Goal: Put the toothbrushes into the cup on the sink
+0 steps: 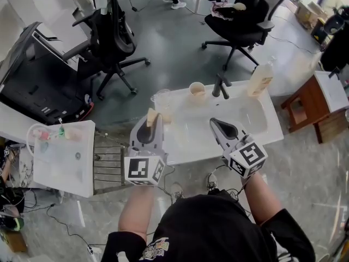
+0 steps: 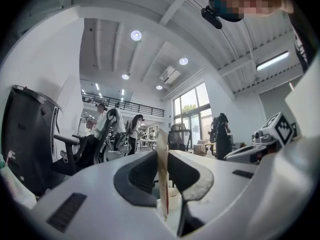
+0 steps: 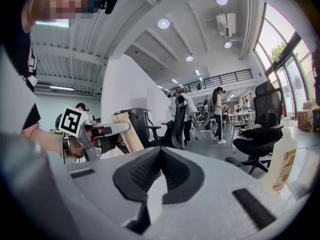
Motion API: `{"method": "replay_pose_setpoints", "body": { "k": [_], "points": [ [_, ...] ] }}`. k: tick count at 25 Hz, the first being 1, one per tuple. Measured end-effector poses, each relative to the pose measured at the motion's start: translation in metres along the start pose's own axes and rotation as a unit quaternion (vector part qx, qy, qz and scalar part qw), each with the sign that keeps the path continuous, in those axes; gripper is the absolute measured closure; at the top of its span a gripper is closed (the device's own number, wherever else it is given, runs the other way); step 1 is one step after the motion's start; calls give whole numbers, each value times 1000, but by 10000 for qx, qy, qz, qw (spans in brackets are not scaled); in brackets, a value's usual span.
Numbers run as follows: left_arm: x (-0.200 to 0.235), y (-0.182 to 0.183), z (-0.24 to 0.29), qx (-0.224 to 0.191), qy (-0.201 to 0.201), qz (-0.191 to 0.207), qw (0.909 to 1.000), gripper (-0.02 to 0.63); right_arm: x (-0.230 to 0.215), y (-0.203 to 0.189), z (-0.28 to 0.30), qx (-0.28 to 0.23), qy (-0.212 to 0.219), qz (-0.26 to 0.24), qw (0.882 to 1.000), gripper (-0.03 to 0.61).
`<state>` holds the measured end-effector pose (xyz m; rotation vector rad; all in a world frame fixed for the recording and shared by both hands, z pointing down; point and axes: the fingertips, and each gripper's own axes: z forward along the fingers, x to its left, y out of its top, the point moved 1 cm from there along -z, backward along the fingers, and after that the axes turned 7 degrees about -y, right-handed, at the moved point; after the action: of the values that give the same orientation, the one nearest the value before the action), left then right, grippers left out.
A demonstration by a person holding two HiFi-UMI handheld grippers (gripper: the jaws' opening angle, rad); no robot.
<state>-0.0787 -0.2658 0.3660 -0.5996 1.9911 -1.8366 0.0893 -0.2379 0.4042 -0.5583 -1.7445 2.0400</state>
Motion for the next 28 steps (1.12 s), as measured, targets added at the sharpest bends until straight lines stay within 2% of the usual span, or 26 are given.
{"method": "replay_pose_setpoints", "body": {
  "k": [10,20,28],
  "points": [
    [51,-20,48,-19,230,-58,9997,554,-17,-25,20,356,-74,152,9992,572],
    [97,-67,89,121,588,-243,9979,554,-40,-48,37,679,-118,197,9974,572],
    [133,-124,111,409,942,-787,9916,554,-46,-64,51,951,-116,245,9951,572]
  ]
}}
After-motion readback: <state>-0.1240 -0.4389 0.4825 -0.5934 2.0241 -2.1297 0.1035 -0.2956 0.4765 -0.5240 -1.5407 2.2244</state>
